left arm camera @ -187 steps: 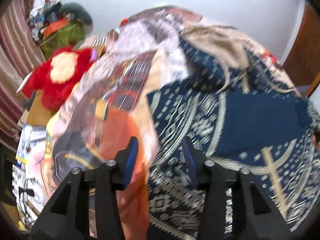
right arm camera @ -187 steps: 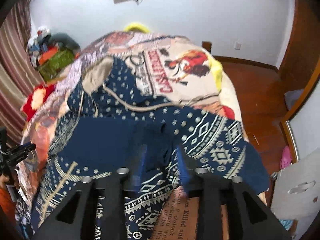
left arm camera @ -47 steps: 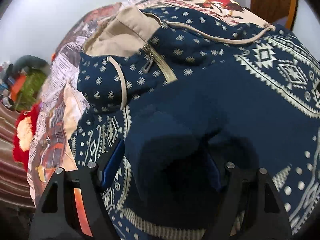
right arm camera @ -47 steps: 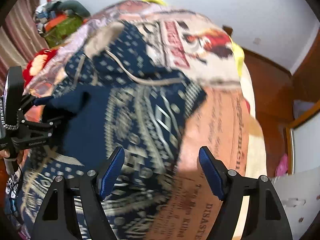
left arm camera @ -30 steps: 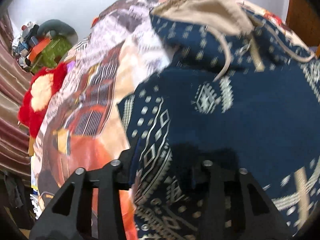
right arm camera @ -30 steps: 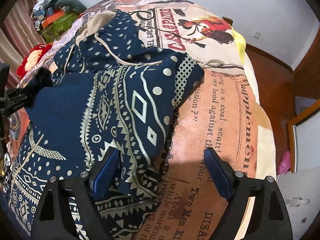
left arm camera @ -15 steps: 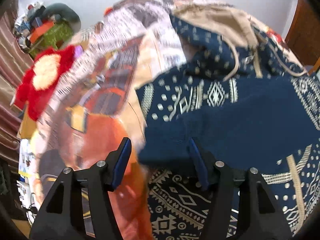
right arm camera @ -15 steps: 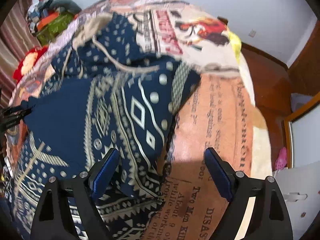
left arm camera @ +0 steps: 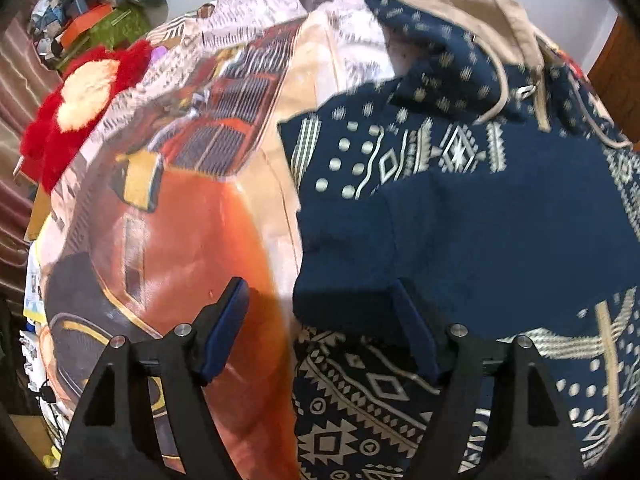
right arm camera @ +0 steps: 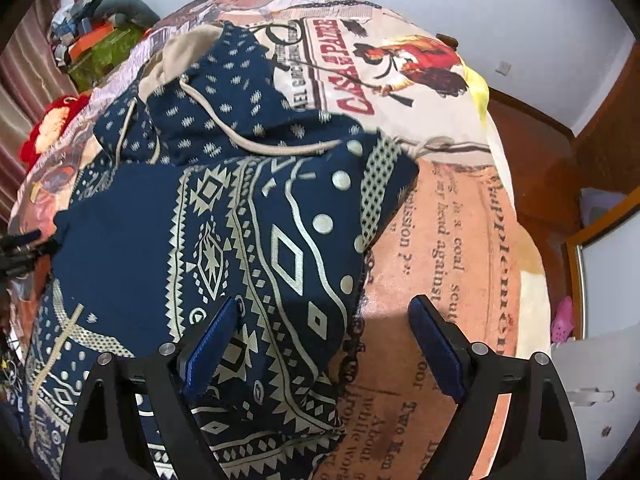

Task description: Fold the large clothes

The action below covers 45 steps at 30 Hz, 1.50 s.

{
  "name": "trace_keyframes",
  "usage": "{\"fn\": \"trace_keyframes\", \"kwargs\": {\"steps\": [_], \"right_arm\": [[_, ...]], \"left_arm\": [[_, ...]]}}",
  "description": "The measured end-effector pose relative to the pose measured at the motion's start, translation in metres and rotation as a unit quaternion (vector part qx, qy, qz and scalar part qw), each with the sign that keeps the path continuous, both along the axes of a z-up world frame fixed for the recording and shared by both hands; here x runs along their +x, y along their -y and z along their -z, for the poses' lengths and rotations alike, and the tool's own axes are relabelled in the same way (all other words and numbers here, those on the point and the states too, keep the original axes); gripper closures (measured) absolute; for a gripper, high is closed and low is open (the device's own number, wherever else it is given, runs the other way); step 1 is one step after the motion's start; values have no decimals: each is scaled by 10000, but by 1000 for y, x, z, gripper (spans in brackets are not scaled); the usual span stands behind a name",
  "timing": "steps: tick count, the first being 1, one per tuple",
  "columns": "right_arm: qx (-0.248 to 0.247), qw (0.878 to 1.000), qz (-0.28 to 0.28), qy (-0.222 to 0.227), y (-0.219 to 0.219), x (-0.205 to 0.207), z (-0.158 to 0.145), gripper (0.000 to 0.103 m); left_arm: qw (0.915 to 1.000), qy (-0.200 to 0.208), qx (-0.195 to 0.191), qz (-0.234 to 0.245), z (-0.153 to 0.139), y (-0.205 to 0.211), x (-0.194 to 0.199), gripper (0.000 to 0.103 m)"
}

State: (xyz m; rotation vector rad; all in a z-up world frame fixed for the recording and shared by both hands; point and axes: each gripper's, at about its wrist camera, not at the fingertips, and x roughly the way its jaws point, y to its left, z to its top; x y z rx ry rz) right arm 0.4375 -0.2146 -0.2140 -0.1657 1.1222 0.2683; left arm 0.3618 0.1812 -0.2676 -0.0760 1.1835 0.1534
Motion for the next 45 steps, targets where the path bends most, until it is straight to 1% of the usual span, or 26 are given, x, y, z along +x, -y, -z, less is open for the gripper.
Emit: {"fn": "trace_keyframes", "kwargs": {"steps": [3, 6, 8, 11, 14, 16, 18, 22, 24, 26, 27, 28, 29, 30, 32, 33, 34, 35, 36, 37, 38, 39, 40, 41, 42, 45], "right_arm": [[70, 9995, -99, 289, -4, 4, -26, 16], [285, 9977, -183, 587, -14, 14, -55, 16], [554, 9956, -228, 726, -24, 27, -73, 16], [734, 9933, -244, 856, -42, 47, -88, 16], [853, 9916, -281, 936, -67, 79, -95, 16], [1001, 9914, -229, 816, -80, 101, -90, 16], [1125, 9913, -157, 670, -91, 120, -83, 16], [1271, 9914, -20, 316, -117, 164, -53, 16], [1371, 9904, 49, 167, -125, 182, -40, 16], [1581, 9872, 210, -35, -134, 202, -24, 18], [1699, 9850, 261, -120, -137, 210, -18, 19], [1840, 9821, 296, -262, -143, 221, -9, 23], [1854, 9817, 302, -330, -148, 229, -3, 25], [1793, 9828, 303, -321, -151, 233, 1, 27], [1476, 9887, 233, -143, -163, 243, 10, 35], [1396, 9900, 196, -90, -165, 245, 12, 41], [1300, 9914, 163, 16, -168, 246, 14, 46], [1229, 9923, 104, 150, -171, 245, 16, 49], [1208, 9925, 59, 198, -171, 245, 16, 59], [1181, 9927, 25, 249, -172, 245, 17, 69], [1181, 9926, 8, 283, -172, 244, 17, 74], [1194, 9924, 3, 304, -171, 242, 16, 81], [1216, 9921, -8, 318, -169, 239, 14, 89], [1247, 9916, -12, 330, -168, 238, 12, 92], [1297, 9911, -7, 317, -165, 236, 9, 94], [1471, 9882, -116, 409, -158, 221, -9, 96]], "left_arm": [[9996, 260, -89, 59, -25, 2, 10, 29], [9979, 595, -229, 111, -56, 4, 26, 29], [9963, 794, -305, 140, -75, 7, 42, 29], [9939, 999, -438, 168, -97, 11, 69, 29], [9930, 1075, -491, 87, -104, 10, 102, 29], [9932, 1045, -508, 6, -99, 7, 124, 29], [9935, 957, -611, -87, -93, 5, 141, 29], [9909, 714, -1079, -380, -66, -7, 181, 29], [9894, 600, -1227, -484, -51, -11, 198, 29], [9876, 536, -1367, -556, -38, -15, 210, 29], [9862, 490, -1465, -597, -29, -17, 219, 29], [9853, 457, -1518, -644, -22, -18, 225, 29], [9844, 442, -1550, -698, -17, -20, 230, 29], [9831, 453, -1603, -766, -11, -22, 235, 29], [9799, 518, -1699, -909, -5, -26, 239, 30], [9783, 583, -1741, -956, -4, -27, 241, 32], [9775, 651, -1765, -955, -4, -28, 242, 39], [9774, 699, -1763, -929, -4, -27, 244, 43], [9786, 721, -1719, -870, -6, -24, 245, 55], [9801, 733, -1654, -818, -8, -21, 246, 70], [9821, 749, -1575, -710, -11, -15, 247, 77], [9833, 750, -1536, -617, -12, -12, 248, 92], [9863, 744, -1388, -499, -15, -4, 247, 94], [9892, 774, -1185, -381, -20, 3, 246, 96], [9906, 815, -1070, -253, -25, 8, 244, 100], [9898, 1026, -984, 56, -50, 20, 231, 100]]}}
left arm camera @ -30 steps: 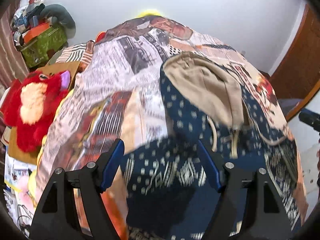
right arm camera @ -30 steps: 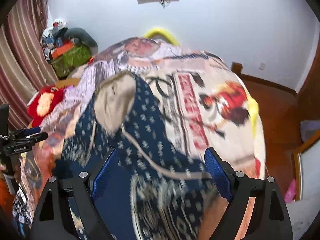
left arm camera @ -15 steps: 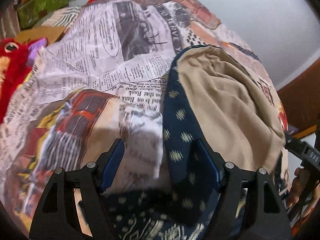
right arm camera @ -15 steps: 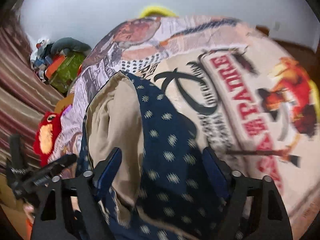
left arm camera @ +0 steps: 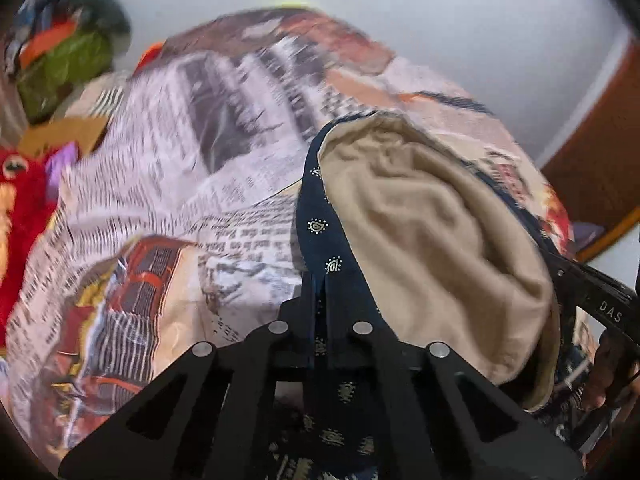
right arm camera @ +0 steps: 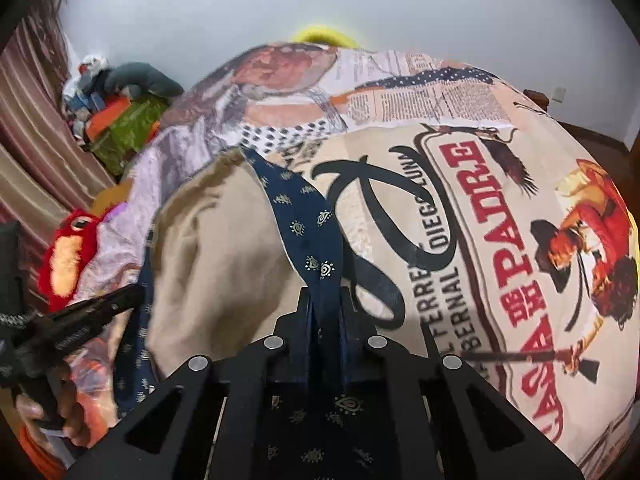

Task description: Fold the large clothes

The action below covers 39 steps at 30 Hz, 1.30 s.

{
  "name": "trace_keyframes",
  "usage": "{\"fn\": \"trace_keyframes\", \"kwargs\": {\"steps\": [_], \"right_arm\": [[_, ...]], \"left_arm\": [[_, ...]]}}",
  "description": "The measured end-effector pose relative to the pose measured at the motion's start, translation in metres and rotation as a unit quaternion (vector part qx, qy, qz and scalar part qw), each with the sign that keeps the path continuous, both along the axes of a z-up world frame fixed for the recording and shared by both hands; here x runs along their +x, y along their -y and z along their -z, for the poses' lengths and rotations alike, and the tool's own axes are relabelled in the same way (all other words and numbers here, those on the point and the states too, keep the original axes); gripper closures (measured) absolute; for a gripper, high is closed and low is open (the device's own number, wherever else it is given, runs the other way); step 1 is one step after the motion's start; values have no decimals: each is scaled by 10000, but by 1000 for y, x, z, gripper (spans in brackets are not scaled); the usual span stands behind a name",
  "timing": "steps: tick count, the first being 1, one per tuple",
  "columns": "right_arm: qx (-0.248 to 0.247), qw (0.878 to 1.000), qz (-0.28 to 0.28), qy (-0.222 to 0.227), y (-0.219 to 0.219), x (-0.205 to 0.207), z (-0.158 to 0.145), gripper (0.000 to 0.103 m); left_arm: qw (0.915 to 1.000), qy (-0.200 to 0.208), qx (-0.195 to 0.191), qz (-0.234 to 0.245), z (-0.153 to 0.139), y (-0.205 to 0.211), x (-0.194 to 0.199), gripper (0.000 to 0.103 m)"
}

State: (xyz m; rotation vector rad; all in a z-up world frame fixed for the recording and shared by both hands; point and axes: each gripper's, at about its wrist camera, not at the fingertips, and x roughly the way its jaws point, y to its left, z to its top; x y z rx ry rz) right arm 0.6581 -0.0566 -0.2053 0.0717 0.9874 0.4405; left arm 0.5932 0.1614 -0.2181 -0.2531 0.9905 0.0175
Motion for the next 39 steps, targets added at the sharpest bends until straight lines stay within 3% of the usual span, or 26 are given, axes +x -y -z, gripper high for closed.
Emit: {"fn": "trace_keyframes", "kwargs": {"steps": [4, 10, 17, 22, 29, 33, 36, 39], "right_arm": [[-15, 9993, -258, 279, 6, -31, -30, 96], [93, 9971, -592, 460, 25, -96, -62, 96], [-224, 9944, -951, 394, 34, -188, -55, 96], [-616, 9933, -859, 457, 39, -228, -33, 95], [-634, 9956, -675, 110, 53, -242, -27, 94], [-483, 9968, -630, 46, 59, -243, -39, 74], [-428, 9968, -593, 316, 61, -243, -55, 47], [-409, 9950, -691, 592, 55, -238, -69, 43]], "left_arm": [[9990, 333, 10, 300, -40, 13, -30, 101], [9961, 373, 95, 794, -66, 39, -87, 101], [9926, -141, 126, 1197, -46, 63, -162, 101], [9931, -541, 91, 1035, -17, 64, -193, 100], [9933, -340, 461, 1005, -24, 70, -219, 100], [9904, -41, 911, 1043, -40, 74, -223, 91], [9891, 141, 1025, 1051, -50, 72, -220, 80], [9895, 297, 1015, 986, -58, 68, -210, 67]]}}
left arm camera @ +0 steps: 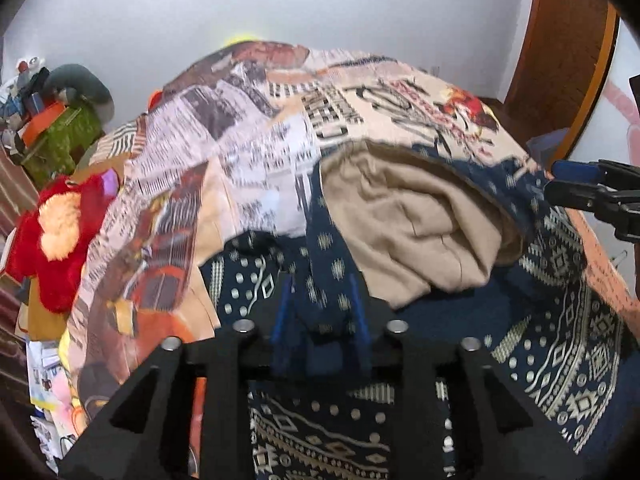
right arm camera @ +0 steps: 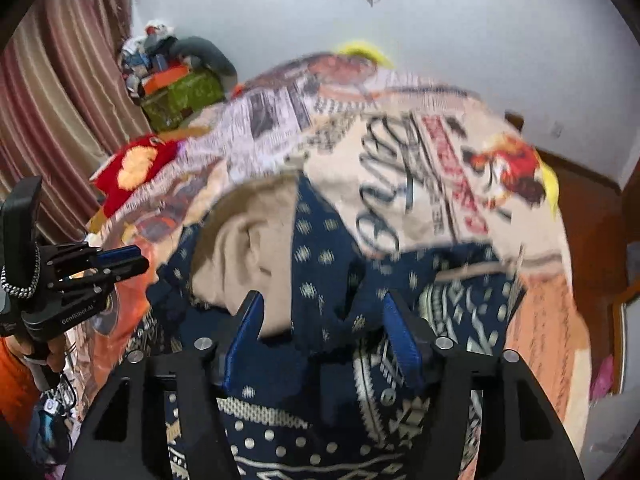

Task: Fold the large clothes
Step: 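Fold the beige-lined hood down onto the jacket body with both grippers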

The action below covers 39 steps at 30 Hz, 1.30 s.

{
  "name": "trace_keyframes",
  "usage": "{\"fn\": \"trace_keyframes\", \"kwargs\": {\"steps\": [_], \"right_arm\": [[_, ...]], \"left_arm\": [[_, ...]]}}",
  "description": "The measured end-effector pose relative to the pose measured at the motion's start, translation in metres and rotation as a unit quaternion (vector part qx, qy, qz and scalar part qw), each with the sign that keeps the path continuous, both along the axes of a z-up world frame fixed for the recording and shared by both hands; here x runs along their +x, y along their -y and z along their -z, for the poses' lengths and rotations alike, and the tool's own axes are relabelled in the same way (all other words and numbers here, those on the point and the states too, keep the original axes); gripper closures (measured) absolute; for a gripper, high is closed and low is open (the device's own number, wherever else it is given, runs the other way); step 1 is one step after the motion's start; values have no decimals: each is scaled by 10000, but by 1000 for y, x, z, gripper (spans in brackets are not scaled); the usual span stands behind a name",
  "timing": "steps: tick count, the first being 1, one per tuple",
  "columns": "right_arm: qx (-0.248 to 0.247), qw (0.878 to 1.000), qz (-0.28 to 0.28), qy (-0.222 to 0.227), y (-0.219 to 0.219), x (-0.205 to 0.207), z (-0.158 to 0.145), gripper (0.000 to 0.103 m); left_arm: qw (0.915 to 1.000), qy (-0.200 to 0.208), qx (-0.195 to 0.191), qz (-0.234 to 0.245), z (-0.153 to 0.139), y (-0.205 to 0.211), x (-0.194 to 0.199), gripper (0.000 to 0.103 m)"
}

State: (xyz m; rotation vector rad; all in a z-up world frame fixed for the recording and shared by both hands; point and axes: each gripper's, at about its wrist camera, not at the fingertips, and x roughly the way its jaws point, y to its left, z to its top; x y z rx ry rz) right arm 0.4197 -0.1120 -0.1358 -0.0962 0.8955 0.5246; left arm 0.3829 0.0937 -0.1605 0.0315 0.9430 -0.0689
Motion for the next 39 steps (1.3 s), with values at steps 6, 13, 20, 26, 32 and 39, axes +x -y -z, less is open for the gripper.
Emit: {"fn": "trace_keyframes", "kwargs": {"steps": [6, 13, 20, 26, 32, 39], "right_arm": [[111, 9998, -157, -65, -18, 36, -3, 43], [84, 9971, -195, -725, -48, 112, 36, 43], [404, 9859, -201, -1610, -67, 167, 78, 43], [28, 9860, -427, -1614, -87, 165, 102, 55], [70, 9894, -367, -1405, -78, 151, 100, 88], [214, 9948, -379, -919, -68, 131, 64, 93]], "left_arm": [[9999, 87, -56, -119, 1, -9, 34, 58], [9983, -165, -58, -562, 34, -30, 94, 44], [9847, -659, -1395, -812, 70, -53, 132, 44], [9841, -777, -1508, -519, 76, -36, 138, 44], [9861, -539, -1513, -431, 51, -28, 129, 44], [9903, -410, -1305, -237, 31, -13, 126, 44]]}}
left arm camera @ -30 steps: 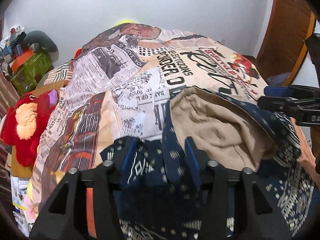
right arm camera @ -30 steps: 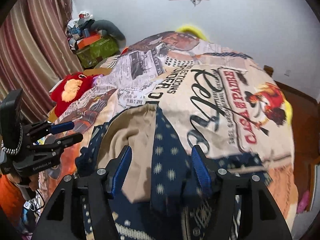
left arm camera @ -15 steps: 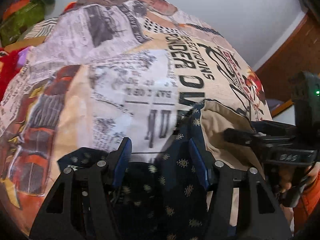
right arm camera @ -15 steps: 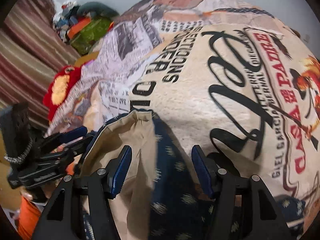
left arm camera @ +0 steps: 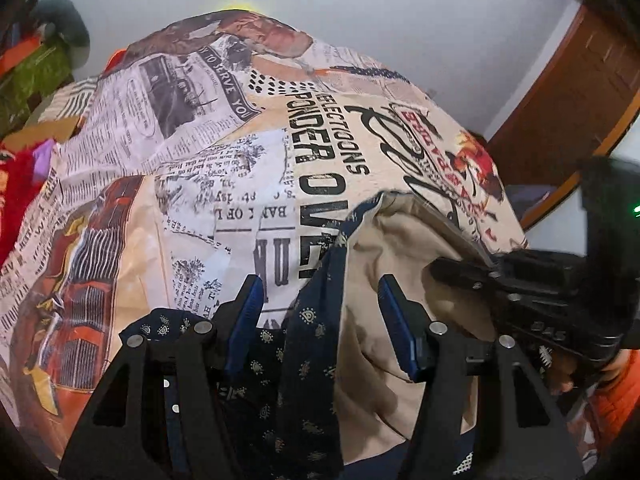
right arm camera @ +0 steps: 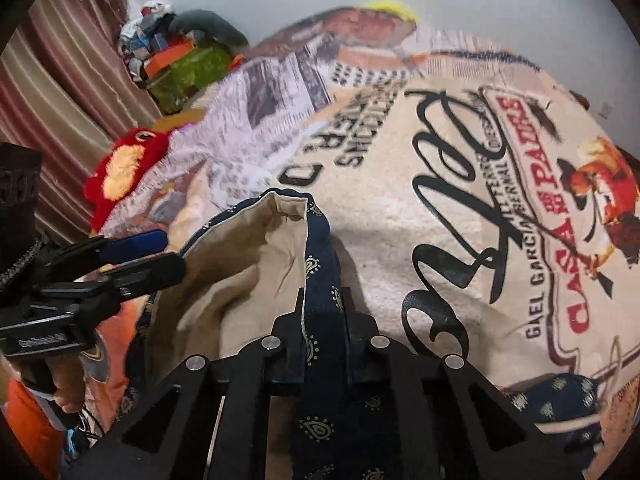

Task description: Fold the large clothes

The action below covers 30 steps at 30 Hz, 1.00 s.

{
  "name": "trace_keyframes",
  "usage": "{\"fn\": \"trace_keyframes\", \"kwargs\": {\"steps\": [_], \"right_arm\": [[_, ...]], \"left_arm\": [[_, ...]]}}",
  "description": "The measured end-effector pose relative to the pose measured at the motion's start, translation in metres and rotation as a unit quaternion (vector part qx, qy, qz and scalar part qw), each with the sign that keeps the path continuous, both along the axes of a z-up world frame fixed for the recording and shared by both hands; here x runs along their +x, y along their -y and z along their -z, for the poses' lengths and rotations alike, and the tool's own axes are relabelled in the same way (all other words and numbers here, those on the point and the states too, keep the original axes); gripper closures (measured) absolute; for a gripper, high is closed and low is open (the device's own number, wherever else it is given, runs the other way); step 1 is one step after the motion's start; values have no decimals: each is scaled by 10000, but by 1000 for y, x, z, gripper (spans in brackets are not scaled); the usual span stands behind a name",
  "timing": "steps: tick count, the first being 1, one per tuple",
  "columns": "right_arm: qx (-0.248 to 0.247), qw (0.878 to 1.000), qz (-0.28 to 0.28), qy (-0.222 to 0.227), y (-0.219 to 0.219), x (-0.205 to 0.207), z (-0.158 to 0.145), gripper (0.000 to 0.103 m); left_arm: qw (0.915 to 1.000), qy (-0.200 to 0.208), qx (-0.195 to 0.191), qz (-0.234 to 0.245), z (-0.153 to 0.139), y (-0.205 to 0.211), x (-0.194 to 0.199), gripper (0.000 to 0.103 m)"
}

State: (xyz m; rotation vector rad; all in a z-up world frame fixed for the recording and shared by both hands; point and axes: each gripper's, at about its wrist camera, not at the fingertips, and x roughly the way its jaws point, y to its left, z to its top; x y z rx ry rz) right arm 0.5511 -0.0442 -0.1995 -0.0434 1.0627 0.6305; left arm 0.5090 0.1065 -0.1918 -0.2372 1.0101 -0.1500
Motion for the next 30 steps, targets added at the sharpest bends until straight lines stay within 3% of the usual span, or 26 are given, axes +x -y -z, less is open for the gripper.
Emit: {"fn": "trace_keyframes", "kwargs": {"steps": [2, 3, 4, 5, 8, 13, 18, 24, 30], "right_arm": [[49, 9999, -35, 98, 1, -7, -9, 93], [78, 9999, -40, 139, 2, -10, -13, 93], [113, 9998, -56, 147, 4, -14, -15, 94], [139, 9998, -71, 151, 5, -18, -18, 94], [211, 9995, -112, 193, 10, -30, -25, 94], [289, 9990, -185, 290, 23, -58, -41, 94], [323, 9982, -294, 422, 34, -102, -58, 94], [257, 9972, -441, 543, 42, -171, -66, 94], [131, 9987, -380, 300, 52, -226, -47, 93]], "left_arm": [[9998, -107, 181, -22, 8, 4, 2, 46], [9994, -182, 275, -57, 12, 5, 3, 61], [9989, -274, 367, -51, 17, 6, 3, 86], [9987, -333, 394, -31, 20, 6, 2, 95], [9988, -233, 420, 50, 14, 10, -12, 96], [9971, 99, 577, 494, -20, 26, -52, 96], [9972, 90, 384, 631, -36, 30, -93, 96], [9965, -66, 316, 767, -30, 36, -149, 95], [9946, -371, 527, 810, -5, 43, -204, 92]]}}
